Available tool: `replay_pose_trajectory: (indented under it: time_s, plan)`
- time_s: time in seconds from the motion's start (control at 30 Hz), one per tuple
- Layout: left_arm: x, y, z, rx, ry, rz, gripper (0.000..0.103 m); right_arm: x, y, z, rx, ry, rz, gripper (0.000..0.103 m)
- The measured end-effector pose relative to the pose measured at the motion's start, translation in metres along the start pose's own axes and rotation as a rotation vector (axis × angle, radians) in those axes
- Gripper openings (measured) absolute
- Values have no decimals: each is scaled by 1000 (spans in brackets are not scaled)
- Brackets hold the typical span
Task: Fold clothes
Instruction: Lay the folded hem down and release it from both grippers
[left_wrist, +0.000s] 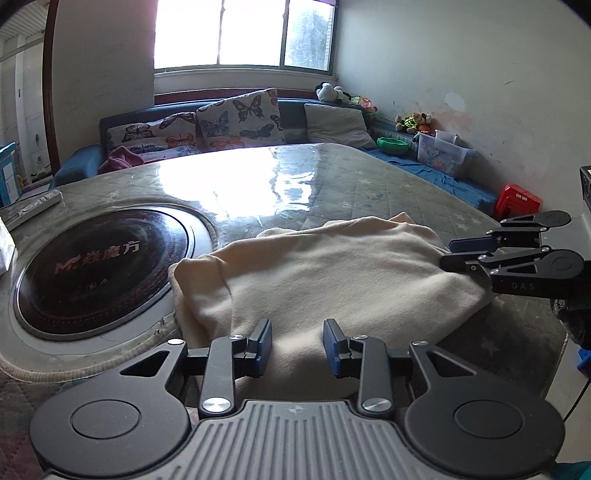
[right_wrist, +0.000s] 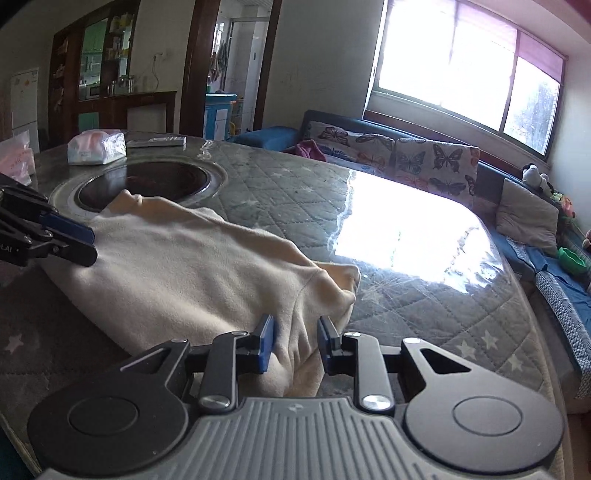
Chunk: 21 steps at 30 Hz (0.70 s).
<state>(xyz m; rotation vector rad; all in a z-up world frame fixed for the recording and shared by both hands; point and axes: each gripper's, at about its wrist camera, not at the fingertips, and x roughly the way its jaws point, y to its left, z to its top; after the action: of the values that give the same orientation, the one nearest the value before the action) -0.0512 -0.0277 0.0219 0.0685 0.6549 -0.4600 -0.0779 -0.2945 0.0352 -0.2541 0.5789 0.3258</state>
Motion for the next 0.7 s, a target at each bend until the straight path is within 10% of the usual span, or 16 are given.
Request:
replay_pose_trajectory:
  time_s: [0.7]
  plan:
    - [20,28,33,-122,-28,13,33,29,-9,33,84,-5,104,24]
